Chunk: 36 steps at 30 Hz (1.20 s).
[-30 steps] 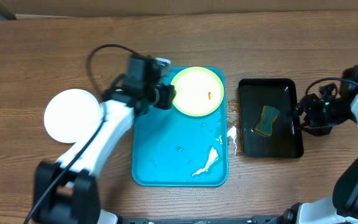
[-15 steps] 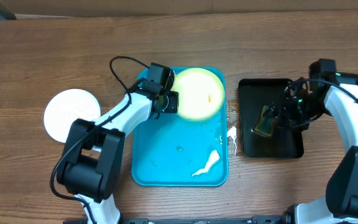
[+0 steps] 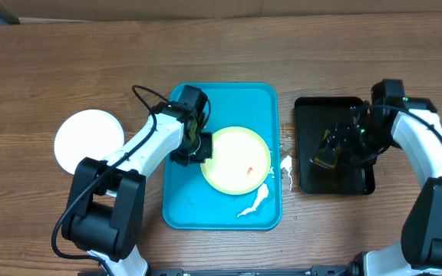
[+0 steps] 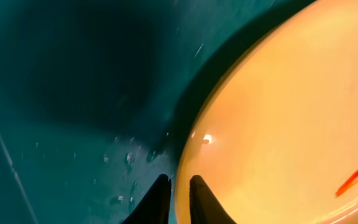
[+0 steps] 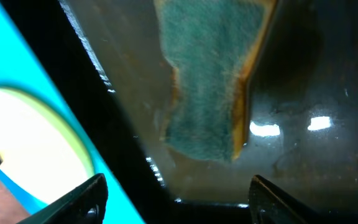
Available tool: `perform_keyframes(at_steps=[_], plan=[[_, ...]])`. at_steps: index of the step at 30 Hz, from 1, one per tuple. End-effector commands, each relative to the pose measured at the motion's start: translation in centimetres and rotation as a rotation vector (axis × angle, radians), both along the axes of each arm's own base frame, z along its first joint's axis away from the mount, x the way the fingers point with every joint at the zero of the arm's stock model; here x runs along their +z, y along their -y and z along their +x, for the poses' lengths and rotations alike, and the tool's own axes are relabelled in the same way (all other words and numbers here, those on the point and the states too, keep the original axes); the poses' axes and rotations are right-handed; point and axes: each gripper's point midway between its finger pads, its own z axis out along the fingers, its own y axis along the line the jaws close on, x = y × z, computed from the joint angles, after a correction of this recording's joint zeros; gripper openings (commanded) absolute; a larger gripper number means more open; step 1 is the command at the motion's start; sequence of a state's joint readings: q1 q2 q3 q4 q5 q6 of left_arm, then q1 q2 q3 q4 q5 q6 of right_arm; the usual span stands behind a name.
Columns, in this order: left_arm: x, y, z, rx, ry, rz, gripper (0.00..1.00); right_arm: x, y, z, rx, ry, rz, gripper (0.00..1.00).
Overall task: Clean dirty plates on tray and stack at the side
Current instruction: 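Move left gripper to grip the yellow-rimmed plate's rim on the tray, then grasp the sponge in the water tray with the right gripper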
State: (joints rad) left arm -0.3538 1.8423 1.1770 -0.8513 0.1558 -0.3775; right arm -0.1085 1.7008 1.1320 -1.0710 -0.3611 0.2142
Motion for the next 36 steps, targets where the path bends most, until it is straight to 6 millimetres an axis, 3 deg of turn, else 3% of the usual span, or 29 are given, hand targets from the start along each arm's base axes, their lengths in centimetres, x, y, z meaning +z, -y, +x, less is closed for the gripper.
perform_keyframes(at_steps=[1,6,10,13,17,18,20,22,23,25,29,34,36], plan=[[1.0,-0.3,-0.6,0.051,-0.017,0.004,0.18,-1.4,-0.2,-0.7,-0.018,0.004,-0.014,0.66],[1.3,0.6,-1.3,0.043,-0.05,-0.051,0.25,-4.2,0.8,-0.3,-0.074,0.041,-0.132,0.52],[2.2,1.4,-1.5,0.005,-0.043,-0.108,0.27,-5.1,1.6,0.0,-0.067,0.063,-0.27,0.2],[3.5,1.5,-1.5,-0.022,-0.007,-0.12,0.27,-5.0,0.8,-0.7,-0.031,0.04,-0.278,0.04],[5.7,1.5,-1.3,-0.054,0.063,-0.14,0.3,-4.0,0.7,-1.2,-0.014,0.002,-0.28,0.04],[6.2,1.5,-1.2,-0.059,0.078,-0.145,0.3,-3.6,0.8,-1.2,-0.013,-0.006,-0.287,0.08],[6.9,1.4,-1.0,-0.059,0.108,-0.143,0.35,-2.7,1.2,-0.8,-0.014,-0.002,-0.312,0.27],[7.1,1.2,-0.7,-0.057,0.128,-0.133,0.46,-1.9,1.3,-0.1,-0.018,0.02,-0.321,0.41],[7.1,1.2,-0.6,-0.057,0.135,-0.129,0.53,-1.7,1.4,0.5,-0.022,0.039,-0.323,0.46],[6.8,1.2,-0.4,-0.058,0.136,-0.12,0.57,-1.5,1.3,1.6,-0.03,0.083,-0.318,0.5],[5.6,1.2,0.0,-0.061,0.119,-0.111,0.59,-2.3,1.2,2.6,-0.039,0.122,-0.316,0.46],[3.7,1.2,-0.2,-0.069,0.069,-0.093,0.59,-5.4,1.2,1.5,-0.038,0.071,-0.317,0.36],[2.8,1.2,-0.3,-0.069,0.044,-0.086,0.59,-6.5,1.3,0.6,-0.05,0.029,-0.322,0.2]])
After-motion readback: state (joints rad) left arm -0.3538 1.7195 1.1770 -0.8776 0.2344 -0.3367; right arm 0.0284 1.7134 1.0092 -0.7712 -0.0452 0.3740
